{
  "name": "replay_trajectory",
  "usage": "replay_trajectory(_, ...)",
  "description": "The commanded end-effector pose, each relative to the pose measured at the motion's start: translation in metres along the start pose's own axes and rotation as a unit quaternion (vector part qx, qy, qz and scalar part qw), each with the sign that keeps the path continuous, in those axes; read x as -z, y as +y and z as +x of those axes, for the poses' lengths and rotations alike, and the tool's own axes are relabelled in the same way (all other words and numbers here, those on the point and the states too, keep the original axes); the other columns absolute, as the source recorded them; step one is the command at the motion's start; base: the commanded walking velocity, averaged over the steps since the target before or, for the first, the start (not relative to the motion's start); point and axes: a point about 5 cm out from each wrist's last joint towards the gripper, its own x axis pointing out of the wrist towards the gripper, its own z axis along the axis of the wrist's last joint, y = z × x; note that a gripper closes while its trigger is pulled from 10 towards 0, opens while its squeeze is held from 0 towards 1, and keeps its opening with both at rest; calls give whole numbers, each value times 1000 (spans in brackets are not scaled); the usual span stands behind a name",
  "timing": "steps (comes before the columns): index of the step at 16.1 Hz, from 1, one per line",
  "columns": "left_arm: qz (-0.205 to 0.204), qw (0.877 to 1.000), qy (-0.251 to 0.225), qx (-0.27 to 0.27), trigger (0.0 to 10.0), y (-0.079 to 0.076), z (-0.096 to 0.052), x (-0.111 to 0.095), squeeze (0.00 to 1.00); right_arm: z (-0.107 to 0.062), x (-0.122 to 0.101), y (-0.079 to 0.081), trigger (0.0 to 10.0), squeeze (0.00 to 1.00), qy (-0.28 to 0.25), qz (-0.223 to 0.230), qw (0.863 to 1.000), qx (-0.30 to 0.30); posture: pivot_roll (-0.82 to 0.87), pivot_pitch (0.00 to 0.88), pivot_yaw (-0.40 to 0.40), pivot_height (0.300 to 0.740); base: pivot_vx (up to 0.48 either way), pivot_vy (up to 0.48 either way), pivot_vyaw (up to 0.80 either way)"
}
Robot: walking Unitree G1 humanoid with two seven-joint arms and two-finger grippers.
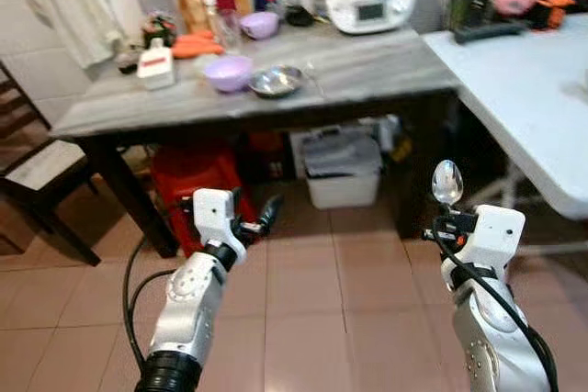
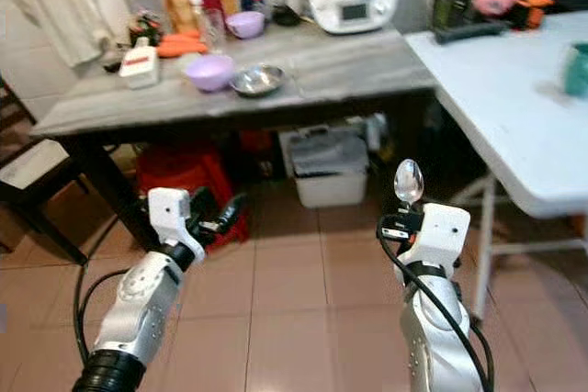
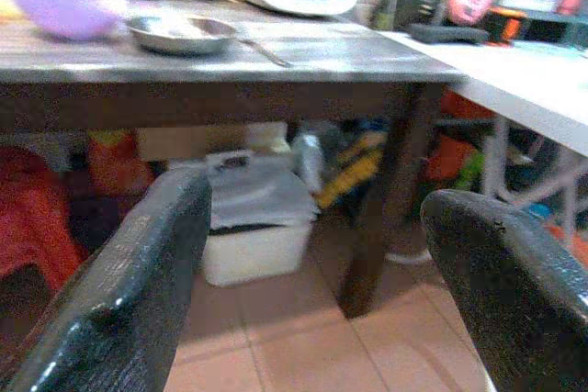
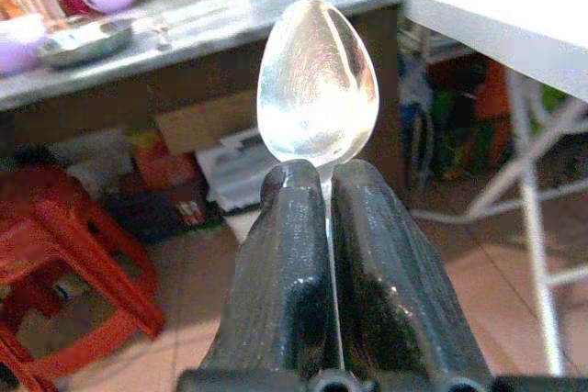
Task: Setting the table
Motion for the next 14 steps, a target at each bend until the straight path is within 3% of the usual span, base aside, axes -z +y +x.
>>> replay_trajectory(1,6,1000,1,-15,10000,10,-2,-2,0,1,-6,12,10000,0,-14,5,1000,-16,-162,0,121,740,480,0,0)
replay_trajectory(4,21,999,2,-25,10000,13,-4,-3,0,1,-7,12,10000,0,-18,5,1000,-19,-162,0,123,740,480,0,135)
replay_trajectory(6,58,996,0,-73,10000,33,-16,-5,0,-2,-7,11,10000,0,-23,-8,999,-25,-158,0,127,740,469,0,0)
replay_trajectory(10,86,989,1,-121,10000,49,-35,-5,0,-4,-6,13,10000,0,-27,-15,999,-33,-146,0,130,740,458,0,0)
replay_trajectory(14,81,991,9,-107,10000,38,-38,2,0,-2,-6,17,10000,0,-31,-15,999,-41,-136,0,131,740,441,0,298)
